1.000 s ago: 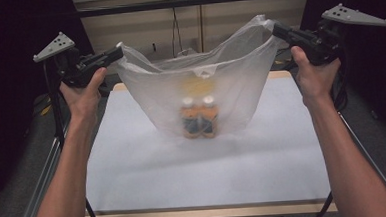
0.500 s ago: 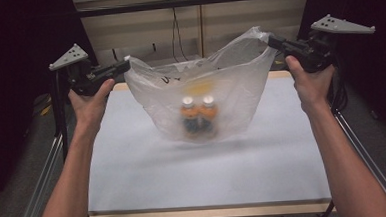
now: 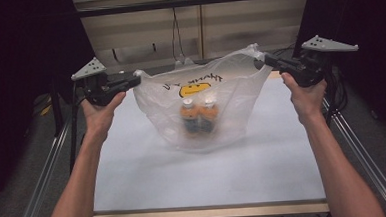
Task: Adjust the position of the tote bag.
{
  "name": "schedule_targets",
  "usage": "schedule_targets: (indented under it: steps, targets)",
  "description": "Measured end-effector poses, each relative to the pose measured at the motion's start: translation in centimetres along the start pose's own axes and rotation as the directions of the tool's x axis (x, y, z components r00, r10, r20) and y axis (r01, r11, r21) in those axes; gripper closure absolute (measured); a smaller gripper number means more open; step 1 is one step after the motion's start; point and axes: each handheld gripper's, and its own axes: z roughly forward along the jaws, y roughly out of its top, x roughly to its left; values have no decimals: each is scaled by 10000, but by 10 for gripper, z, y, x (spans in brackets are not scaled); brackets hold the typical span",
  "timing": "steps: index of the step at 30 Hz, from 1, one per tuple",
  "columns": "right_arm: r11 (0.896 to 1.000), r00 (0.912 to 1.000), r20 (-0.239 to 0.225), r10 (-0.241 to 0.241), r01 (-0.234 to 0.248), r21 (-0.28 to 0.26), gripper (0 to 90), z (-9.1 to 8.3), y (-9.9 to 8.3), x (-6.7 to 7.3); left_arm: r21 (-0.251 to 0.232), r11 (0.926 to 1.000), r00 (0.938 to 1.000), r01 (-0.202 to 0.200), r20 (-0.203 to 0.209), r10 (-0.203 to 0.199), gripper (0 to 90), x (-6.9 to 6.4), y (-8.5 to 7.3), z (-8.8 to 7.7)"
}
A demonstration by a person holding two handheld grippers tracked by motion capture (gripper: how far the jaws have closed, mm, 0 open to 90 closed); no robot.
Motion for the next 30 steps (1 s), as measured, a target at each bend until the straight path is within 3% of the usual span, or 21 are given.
schedule_targets:
  steps: [6,10,15,30]
  targets:
    - [9994,10000,19,37,-37,356,900,1,-11,-2,305,9995,9999,68,130,-72,898,0,-12,3]
    - [9979,9999,4,125,-125,631,900,5,-26,-1,676,9975,9997,-191,159,180,897,-5,-17,10]
    - [9960,9993,-19,376,-373,815,900,5,-44,-4,872,9962,9997,-72,232,52,897,-5,-27,16]
    - [9860,9978,57,668,-669,1529,900,0,-89,-12,1762,9844,9987,-44,513,-47,897,-11,-55,33]
